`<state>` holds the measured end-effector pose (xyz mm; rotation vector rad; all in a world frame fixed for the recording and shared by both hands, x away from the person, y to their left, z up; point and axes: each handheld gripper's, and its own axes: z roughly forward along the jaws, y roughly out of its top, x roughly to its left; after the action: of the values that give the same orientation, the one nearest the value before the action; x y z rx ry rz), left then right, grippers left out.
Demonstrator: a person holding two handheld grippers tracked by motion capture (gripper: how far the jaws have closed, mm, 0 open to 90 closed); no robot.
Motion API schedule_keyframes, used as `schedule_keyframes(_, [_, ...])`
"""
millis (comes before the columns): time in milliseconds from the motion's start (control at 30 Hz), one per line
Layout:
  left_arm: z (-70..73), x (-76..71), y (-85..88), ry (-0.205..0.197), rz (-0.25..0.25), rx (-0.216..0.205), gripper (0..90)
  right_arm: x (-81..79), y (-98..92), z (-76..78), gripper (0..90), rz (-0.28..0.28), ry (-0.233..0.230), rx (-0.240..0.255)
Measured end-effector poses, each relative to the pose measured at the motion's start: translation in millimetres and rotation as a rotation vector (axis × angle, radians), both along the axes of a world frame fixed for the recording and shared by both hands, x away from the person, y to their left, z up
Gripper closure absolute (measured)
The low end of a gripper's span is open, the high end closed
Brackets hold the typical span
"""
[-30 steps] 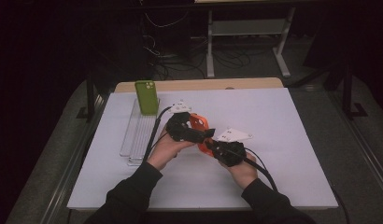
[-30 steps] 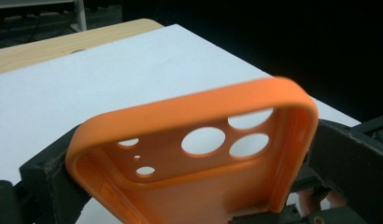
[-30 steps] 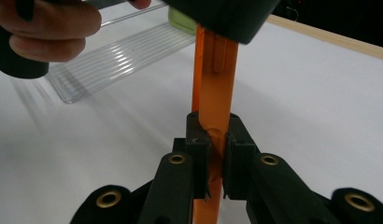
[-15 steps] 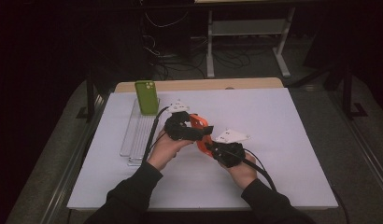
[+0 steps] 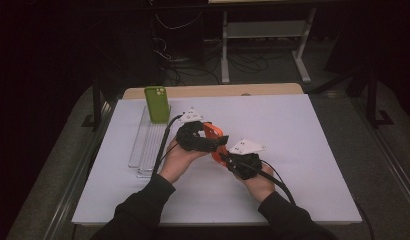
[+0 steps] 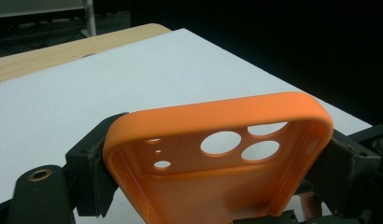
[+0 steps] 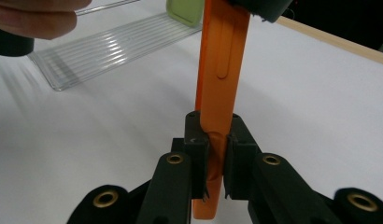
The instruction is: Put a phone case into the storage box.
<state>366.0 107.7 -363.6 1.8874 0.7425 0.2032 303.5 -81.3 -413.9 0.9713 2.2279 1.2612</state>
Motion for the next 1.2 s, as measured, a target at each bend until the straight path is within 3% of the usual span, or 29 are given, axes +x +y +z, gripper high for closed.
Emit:
schedule_keyframes(33, [0.3,0.0,0.1,-0.006,-0.003,-0.001,15.3,0.9,-1.3,-0.5,79.5,0.003,-0.018,-0.028])
schedule_keyframes(233, [0.6,-0.2,-0.3,-0.019,-0.004,0.001,16.0,1.0,-2.5,1.1,74.2,0.019,-0.016,-0.028])
schedule_keyframes(433, [-0.5,0.3,0.4,-0.012,0.020,0.008,16.1,1.4,-3.9,2.6,58.2,0.058,-0.024,-0.004])
schedule_keyframes(500, [-0.4,0.3,1.5,-0.012,0.024,0.004,16.1,0.7,-4.3,3.9,54.8,0.064,-0.004,0.017])
schedule_keyframes(767, [1.7,0.8,6.2,-0.029,0.031,0.013,15.9,2.8,-14.9,6.6,38.6,0.080,0.029,0.000])
schedule_keyframes(900, [2.5,0.8,8.0,-0.020,0.034,0.003,15.9,4.9,-25.3,8.2,27.5,0.081,0.055,0.020])
schedule_keyframes(1200, [2.9,0.9,9.2,-0.023,0.023,0.009,15.8,6.7,-53.0,10.9,11.0,0.028,0.049,0.045])
